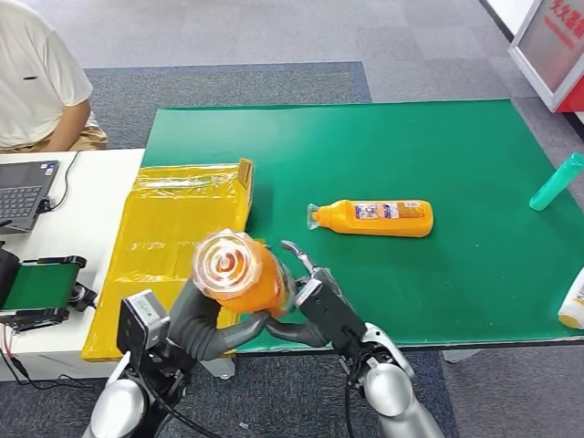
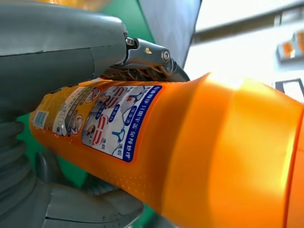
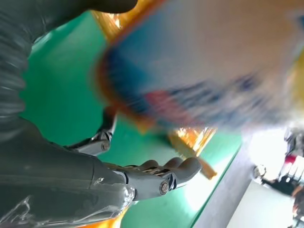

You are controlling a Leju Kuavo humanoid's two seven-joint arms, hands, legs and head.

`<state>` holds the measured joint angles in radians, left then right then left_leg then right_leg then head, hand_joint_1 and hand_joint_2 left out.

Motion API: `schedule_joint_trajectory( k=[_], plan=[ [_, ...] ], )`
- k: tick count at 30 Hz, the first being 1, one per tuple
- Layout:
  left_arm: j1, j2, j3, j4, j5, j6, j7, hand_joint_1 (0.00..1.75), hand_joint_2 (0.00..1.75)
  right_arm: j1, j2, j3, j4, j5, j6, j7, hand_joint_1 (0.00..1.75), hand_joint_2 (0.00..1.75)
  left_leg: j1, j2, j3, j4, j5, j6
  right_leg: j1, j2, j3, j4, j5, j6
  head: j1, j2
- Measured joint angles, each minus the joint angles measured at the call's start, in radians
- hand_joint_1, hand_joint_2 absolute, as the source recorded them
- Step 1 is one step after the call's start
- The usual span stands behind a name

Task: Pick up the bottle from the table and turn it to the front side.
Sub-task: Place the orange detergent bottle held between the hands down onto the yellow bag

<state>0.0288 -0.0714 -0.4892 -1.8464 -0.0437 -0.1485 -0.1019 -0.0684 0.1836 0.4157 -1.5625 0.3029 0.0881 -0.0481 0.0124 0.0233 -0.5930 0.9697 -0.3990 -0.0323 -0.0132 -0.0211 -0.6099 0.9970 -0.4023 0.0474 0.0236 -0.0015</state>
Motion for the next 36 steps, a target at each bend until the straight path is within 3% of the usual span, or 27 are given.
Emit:
schedule_joint_trajectory(
  k=[2,4,6,8,14,21,28,36],
  plan=[
    [0.010,-0.015,0.034,-0.023,-0.151,0.056,-0.011,1.75,1.75,0.019,0.001,-0.019,-0.024,0.009,-0.005,0.012,0.00,1.75,0.000,0.000,0.000,0.000,0.000,0.000,0.000,0.000,0.000,0.000,0.000,0.000,0.000,0.000],
    [0.014,-0.034,0.080,-0.053,-0.405,0.114,-0.015,1.75,1.75,0.050,0.002,-0.052,-0.065,0.025,0.002,0.019,0.00,1.75,0.000,0.000,0.000,0.000,0.000,0.000,0.000,0.000,0.000,0.000,0.000,0.000,0.000,0.000],
    [0.013,-0.053,0.130,-0.081,-0.647,0.138,-0.001,1.75,1.75,0.087,0.003,-0.101,-0.116,0.039,0.026,0.011,0.00,1.75,0.000,0.000,0.000,0.000,0.000,0.000,0.000,0.000,0.000,0.000,0.000,0.000,0.000,0.000],
    [0.013,-0.069,0.178,-0.094,-0.776,0.145,0.016,1.75,1.75,0.119,0.004,-0.152,-0.167,0.055,0.059,-0.008,0.00,1.75,0.000,0.000,0.000,0.000,0.000,0.000,0.000,0.000,0.000,0.000,0.000,0.000,0.000,0.000],
    [0.010,-0.096,0.304,-0.096,-0.947,0.165,0.035,1.75,1.75,0.178,0.018,-0.216,-0.315,0.060,0.119,-0.033,0.00,1.75,0.000,0.000,0.000,0.000,-0.001,0.000,0.000,0.000,0.000,0.000,0.000,0.000,0.000,0.000],
    [-0.015,-0.091,0.406,-0.072,-1.208,0.196,0.057,1.75,1.75,0.211,0.019,-0.229,-0.434,0.034,0.153,-0.045,0.00,1.75,0.000,0.000,0.000,0.000,-0.001,0.000,0.000,0.000,0.000,0.000,0.000,0.000,0.000,0.000],
    [-0.090,-0.051,0.496,0.035,-1.313,0.197,0.084,1.75,1.75,0.224,0.019,-0.251,-0.510,0.008,0.153,-0.052,0.00,1.75,0.000,0.000,0.000,0.000,0.000,0.000,0.000,0.000,0.000,0.000,0.000,0.000,0.000,0.000],
    [-0.131,0.023,0.531,0.207,-1.399,0.099,0.087,1.75,1.75,0.281,0.007,-0.263,-0.545,-0.035,0.138,-0.109,0.00,1.75,0.000,0.000,0.000,0.000,0.000,0.000,0.000,0.000,-0.001,0.000,0.000,0.000,0.000,0.000]
  ],
)
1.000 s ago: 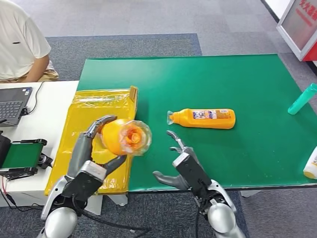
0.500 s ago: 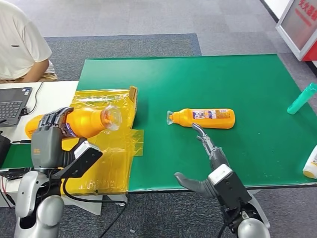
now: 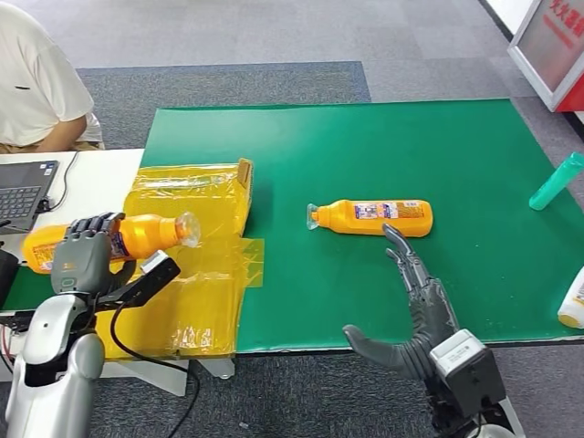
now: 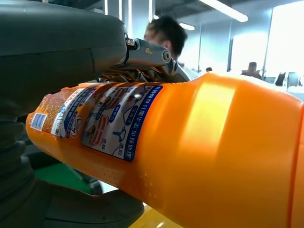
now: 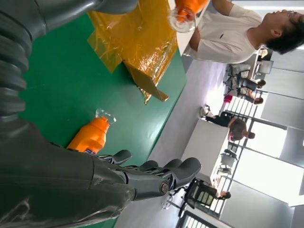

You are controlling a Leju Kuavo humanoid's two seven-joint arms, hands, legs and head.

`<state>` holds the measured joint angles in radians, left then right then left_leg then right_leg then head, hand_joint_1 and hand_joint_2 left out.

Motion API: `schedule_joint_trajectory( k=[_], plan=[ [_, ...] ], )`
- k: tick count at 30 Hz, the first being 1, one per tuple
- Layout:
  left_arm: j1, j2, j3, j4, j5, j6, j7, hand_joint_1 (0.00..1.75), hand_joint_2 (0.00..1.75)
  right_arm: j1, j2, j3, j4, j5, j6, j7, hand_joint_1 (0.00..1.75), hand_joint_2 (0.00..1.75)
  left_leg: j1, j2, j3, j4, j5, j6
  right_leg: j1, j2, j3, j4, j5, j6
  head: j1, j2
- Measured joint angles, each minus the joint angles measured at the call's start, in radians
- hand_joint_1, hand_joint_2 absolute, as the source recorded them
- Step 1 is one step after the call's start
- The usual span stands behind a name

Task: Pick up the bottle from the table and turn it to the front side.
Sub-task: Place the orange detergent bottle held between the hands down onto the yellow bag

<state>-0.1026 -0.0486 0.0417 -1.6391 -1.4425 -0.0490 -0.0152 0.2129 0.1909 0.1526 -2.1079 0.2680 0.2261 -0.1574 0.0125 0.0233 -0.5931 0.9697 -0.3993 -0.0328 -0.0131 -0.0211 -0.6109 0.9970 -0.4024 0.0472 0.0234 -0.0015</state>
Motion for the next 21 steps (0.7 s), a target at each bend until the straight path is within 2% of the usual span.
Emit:
schedule_joint_trajectory(
  k=[9,21],
  plan=[
    [-0.072,0.072,-0.015,0.211,-0.058,-0.032,-0.054,1.75,1.75,0.001,-0.013,-0.007,-0.006,-0.020,0.007,-0.031,0.00,1.75,0.000,0.000,0.000,0.000,0.000,0.000,0.000,0.000,0.000,0.000,0.000,0.000,0.000,0.000],
    [-0.114,0.083,-0.032,0.318,-0.069,-0.030,-0.045,1.75,1.75,-0.004,-0.013,-0.008,-0.006,-0.030,0.007,-0.036,0.00,1.75,0.000,0.000,0.000,0.000,0.000,0.000,0.000,0.000,0.000,0.000,0.000,0.000,0.000,0.000]
  ],
)
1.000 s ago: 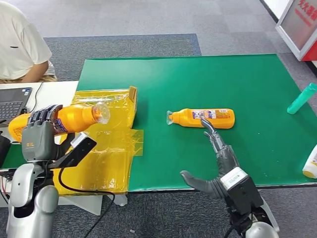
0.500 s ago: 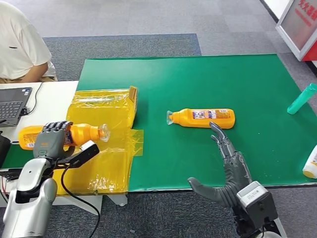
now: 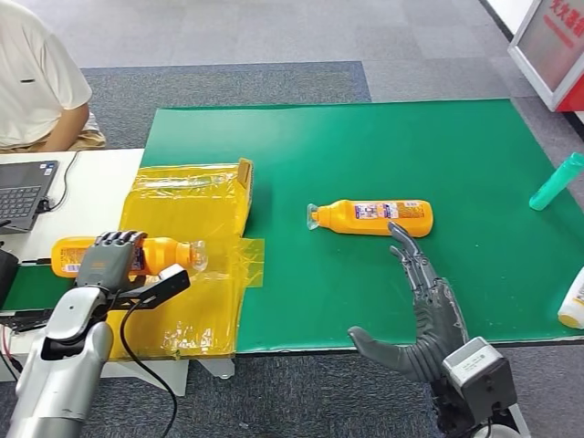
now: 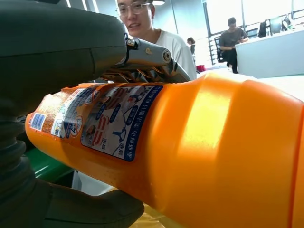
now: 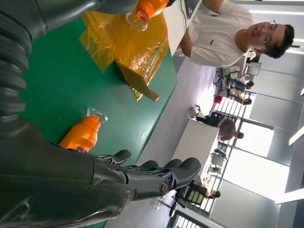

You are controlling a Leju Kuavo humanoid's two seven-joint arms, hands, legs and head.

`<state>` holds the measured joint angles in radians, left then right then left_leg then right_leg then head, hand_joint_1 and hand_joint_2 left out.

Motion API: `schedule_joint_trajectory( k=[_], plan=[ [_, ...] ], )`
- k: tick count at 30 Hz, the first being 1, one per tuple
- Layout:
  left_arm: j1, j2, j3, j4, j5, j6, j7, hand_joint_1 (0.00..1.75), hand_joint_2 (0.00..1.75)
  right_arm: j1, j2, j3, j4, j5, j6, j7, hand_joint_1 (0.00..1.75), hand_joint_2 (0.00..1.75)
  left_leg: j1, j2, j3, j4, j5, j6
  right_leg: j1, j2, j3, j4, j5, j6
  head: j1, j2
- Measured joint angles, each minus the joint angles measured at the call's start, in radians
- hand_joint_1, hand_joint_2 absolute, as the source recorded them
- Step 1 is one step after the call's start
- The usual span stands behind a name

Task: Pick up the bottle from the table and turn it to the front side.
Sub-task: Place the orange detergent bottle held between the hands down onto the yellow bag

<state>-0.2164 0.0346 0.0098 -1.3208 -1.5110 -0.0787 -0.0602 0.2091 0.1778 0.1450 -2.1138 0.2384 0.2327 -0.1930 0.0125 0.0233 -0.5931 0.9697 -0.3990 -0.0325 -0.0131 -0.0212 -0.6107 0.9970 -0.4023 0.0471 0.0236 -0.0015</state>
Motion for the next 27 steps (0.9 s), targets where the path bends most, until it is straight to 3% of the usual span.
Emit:
schedule_joint_trajectory(
  k=[14,27],
  plan=[
    [-0.007,-0.005,-0.039,0.020,-0.024,0.006,-0.012,1.75,1.75,0.000,-0.001,0.000,0.000,-0.010,0.003,0.000,0.00,1.75,0.000,0.000,0.000,0.000,0.000,0.000,0.000,0.000,0.000,0.000,0.000,0.000,0.000,0.000],
    [-0.051,-0.109,-0.122,0.052,-0.018,-0.002,0.015,1.75,1.75,-0.019,-0.002,0.000,0.019,-0.010,0.009,0.000,0.00,1.75,0.000,0.000,0.000,0.000,0.000,0.000,0.000,0.000,0.000,0.000,0.000,0.000,0.000,0.000]
  ],
)
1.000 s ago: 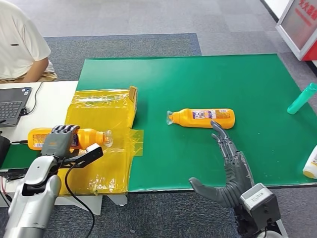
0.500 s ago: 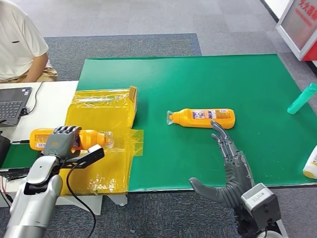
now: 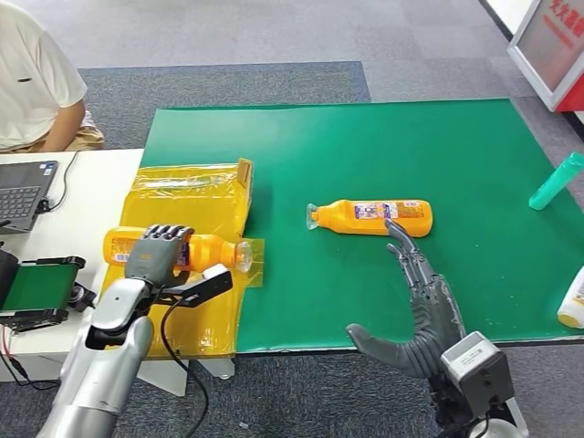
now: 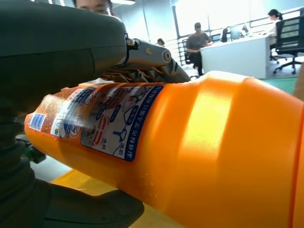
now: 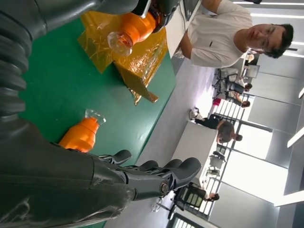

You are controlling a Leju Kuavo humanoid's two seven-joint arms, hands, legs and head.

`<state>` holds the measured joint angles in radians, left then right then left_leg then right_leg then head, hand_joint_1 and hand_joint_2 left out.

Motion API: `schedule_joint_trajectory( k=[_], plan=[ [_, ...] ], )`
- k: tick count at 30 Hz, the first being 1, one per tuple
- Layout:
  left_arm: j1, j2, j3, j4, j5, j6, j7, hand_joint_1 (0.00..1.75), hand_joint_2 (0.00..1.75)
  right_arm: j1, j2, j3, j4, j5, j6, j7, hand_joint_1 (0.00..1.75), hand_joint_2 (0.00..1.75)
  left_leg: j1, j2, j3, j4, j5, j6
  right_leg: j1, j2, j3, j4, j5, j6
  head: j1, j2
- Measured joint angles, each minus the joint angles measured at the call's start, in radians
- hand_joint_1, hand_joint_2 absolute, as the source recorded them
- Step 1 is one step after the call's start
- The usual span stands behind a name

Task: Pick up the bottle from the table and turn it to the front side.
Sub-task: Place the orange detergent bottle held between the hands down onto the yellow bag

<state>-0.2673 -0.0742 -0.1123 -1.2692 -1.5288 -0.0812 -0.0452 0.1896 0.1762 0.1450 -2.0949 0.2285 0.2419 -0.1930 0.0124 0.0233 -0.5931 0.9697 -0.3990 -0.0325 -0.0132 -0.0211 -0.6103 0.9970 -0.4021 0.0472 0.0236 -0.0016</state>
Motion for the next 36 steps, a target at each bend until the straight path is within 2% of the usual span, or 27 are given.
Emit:
schedule_joint_trajectory(
  k=[8,18,22,27,29,31,33,36],
  plan=[
    [-0.007,-0.016,-0.012,0.007,-0.003,0.008,0.005,1.75,1.75,-0.001,0.000,0.000,0.008,-0.001,0.000,-0.005,0.00,1.75,0.000,0.000,0.000,0.000,0.000,0.000,0.000,0.000,0.000,0.000,0.000,0.000,0.000,0.000],
    [-0.019,-0.012,-0.050,0.021,-0.008,0.033,-0.009,1.75,1.75,-0.007,0.000,0.000,0.020,-0.002,-0.001,-0.018,0.00,1.75,0.000,0.000,0.000,0.000,0.000,0.000,0.000,0.000,0.000,0.000,0.000,0.000,0.000,0.000],
    [-0.021,-0.011,-0.051,0.052,0.003,0.021,0.009,1.75,1.75,-0.008,0.000,0.000,0.020,-0.002,0.006,-0.019,0.00,1.75,0.000,0.000,0.000,0.000,0.000,0.000,0.000,0.000,0.000,0.000,0.000,0.000,0.000,0.000],
    [-0.009,-0.012,-0.048,0.102,0.012,0.049,0.011,1.75,1.75,-0.006,-0.002,0.000,0.020,0.007,0.009,-0.015,0.00,1.75,0.000,0.000,0.000,0.000,0.000,0.000,0.000,0.000,0.000,0.000,0.000,0.000,0.000,0.000],
    [-0.002,-0.019,-0.047,0.113,0.012,0.059,0.007,0.90,1.75,-0.004,-0.004,0.000,0.019,0.011,0.009,-0.014,0.00,1.75,0.000,0.000,0.000,0.000,0.000,0.000,0.000,0.000,0.000,0.000,0.000,0.000,0.000,0.000],
    [0.003,-0.030,-0.047,0.121,0.012,0.062,0.006,0.03,0.87,0.000,-0.004,0.000,0.017,0.016,0.009,-0.013,0.00,1.75,0.000,0.000,0.000,0.000,0.000,0.000,0.000,0.000,0.000,0.000,0.000,0.000,0.000,0.000],
    [0.005,-0.040,-0.047,0.130,0.012,0.062,0.006,0.00,0.00,0.002,-0.005,0.000,0.015,0.020,0.009,-0.013,0.00,1.75,0.000,0.000,0.000,0.000,0.000,0.000,0.000,0.000,0.000,0.000,0.000,0.000,0.000,0.000],
    [0.005,-0.051,-0.047,0.144,0.011,0.062,0.005,0.00,0.00,0.004,-0.005,-0.003,0.012,0.024,0.008,-0.011,0.00,1.75,0.000,0.000,0.000,0.000,0.000,0.000,0.000,0.000,0.000,0.000,0.000,0.000,0.000,0.000]
  ],
)
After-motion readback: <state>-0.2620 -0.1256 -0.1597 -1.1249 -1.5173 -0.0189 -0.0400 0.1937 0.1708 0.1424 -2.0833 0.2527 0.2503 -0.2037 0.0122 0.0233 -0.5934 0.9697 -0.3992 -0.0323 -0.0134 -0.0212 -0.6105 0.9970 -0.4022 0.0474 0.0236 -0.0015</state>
